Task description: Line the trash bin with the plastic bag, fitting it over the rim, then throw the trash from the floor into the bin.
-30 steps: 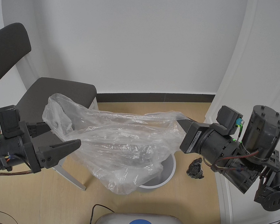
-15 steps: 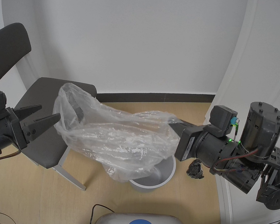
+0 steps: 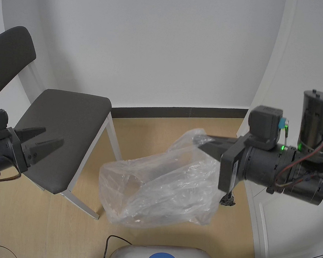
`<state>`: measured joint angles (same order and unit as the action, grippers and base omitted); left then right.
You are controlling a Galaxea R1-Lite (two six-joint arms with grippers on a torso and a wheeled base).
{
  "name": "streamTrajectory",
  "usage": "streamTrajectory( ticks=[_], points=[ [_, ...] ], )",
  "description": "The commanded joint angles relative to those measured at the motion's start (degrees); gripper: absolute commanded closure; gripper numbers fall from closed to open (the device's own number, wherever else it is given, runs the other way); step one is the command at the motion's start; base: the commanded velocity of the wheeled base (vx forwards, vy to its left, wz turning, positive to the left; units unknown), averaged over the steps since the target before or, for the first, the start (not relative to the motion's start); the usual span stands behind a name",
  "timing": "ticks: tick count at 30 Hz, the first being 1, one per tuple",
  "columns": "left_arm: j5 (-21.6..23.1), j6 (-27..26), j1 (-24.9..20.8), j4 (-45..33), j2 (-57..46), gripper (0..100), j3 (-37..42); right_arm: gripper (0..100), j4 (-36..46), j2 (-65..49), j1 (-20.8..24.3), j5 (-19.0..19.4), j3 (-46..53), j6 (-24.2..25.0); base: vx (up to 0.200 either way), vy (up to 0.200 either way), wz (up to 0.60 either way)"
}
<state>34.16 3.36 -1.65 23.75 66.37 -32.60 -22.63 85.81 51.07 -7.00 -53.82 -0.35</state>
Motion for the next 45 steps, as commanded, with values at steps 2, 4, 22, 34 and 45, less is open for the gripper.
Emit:
streamTrajectory(
  ticks=[2,4,22,34,45],
  points=[
    [0.30,-4.24,-3.10,-1.34,4.91,0,2.28,100,0.21,-0.03,-0.44,-0.65,-4.80,-0.35,0.000,0.000,0.00],
    [0.56,-6.70,-6.00,-1.25,6.94,0,3.86,100,-0.14,0.67,-0.44,-2.67,-6.91,-0.35,0.000,0.000,0.00],
    [-1.02,-10.92,-20.68,-0.81,11.07,0,8.78,100,0.13,1.29,-0.09,-4.96,-13.59,-0.35,0.000,0.000,0.00],
    [-9.55,-11.63,-25.07,5.70,22.49,0,9.83,100,0.39,2.43,0.88,-6.27,-16.40,-0.35,0.000,0.000,0.00],
    [-22.56,-7.67,-32.10,15.45,32.60,0,9.66,100,0.57,6.30,3.87,-9.00,-19.92,-0.26,0.000,0.000,0.00]
  ],
)
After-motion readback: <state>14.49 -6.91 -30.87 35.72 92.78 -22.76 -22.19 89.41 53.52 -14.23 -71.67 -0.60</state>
